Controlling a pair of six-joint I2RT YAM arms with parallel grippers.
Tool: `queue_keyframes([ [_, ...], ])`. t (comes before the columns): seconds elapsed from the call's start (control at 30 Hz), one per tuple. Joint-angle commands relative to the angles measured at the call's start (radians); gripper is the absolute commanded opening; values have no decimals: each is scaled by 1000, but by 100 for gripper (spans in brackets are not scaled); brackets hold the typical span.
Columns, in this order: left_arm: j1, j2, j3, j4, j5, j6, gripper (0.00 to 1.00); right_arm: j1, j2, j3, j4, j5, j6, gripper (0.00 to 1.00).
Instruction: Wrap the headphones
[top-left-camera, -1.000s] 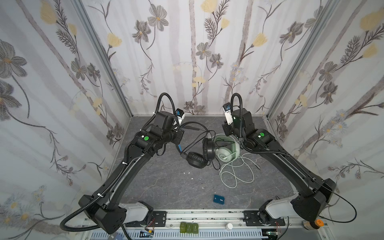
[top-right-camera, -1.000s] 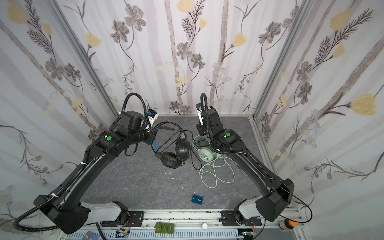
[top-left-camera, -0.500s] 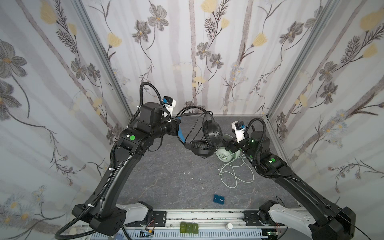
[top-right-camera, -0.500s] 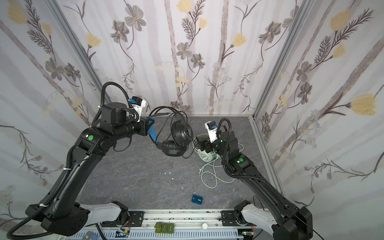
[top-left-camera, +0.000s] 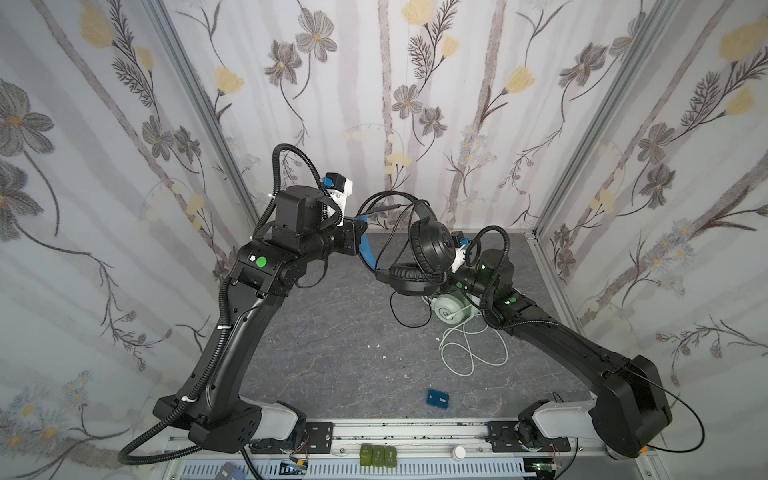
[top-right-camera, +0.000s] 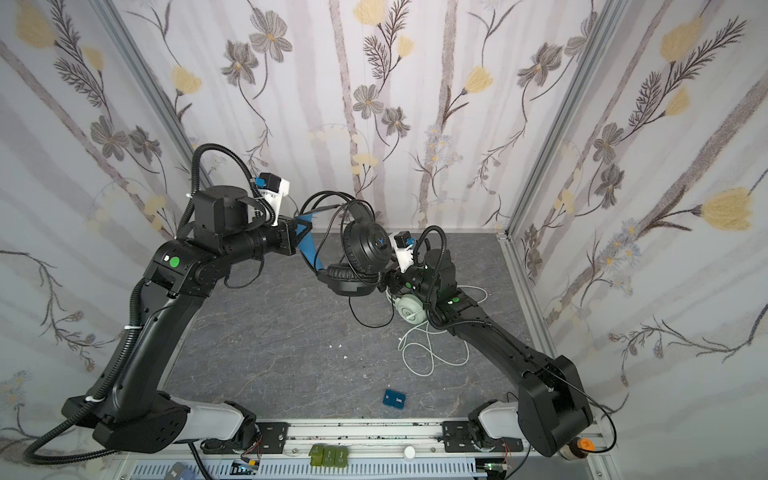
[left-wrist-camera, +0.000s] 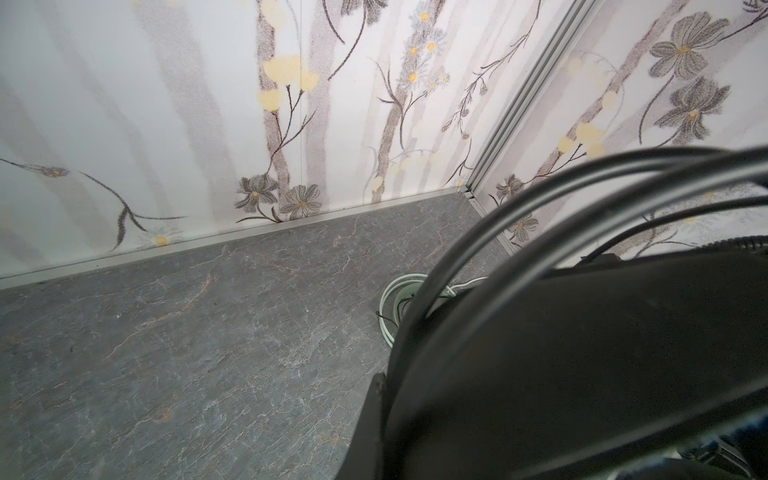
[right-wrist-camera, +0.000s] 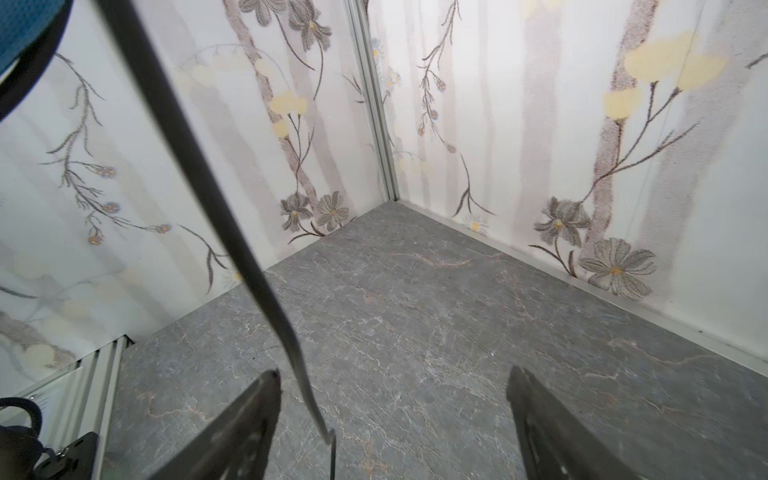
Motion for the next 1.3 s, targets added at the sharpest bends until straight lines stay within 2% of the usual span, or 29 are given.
queue_keyframes([
  [0.0, 1, 10, 29, 61, 32, -51, 0, -1, 26, 13, 110, -90, 42, 85],
  [0.27, 0, 29, 59, 65, 43, -66, 0, -9, 39, 10, 123, -85, 43, 85],
  [0.43, 2, 37, 67, 68, 45, -75, 0, -16, 125, 38, 236, -116, 116, 84],
  [0.73, 1, 56, 79, 117, 49, -132, 0, -14, 267, 134, 239, -158, 124, 70],
  [0.9, 0, 54, 78, 158, 52, -170, 0, -10, 338, 140, 290, -185, 176, 61],
  [1.27, 7, 66, 95, 181, 56, -215, 0, 17, 464, 164, 343, -205, 224, 59],
])
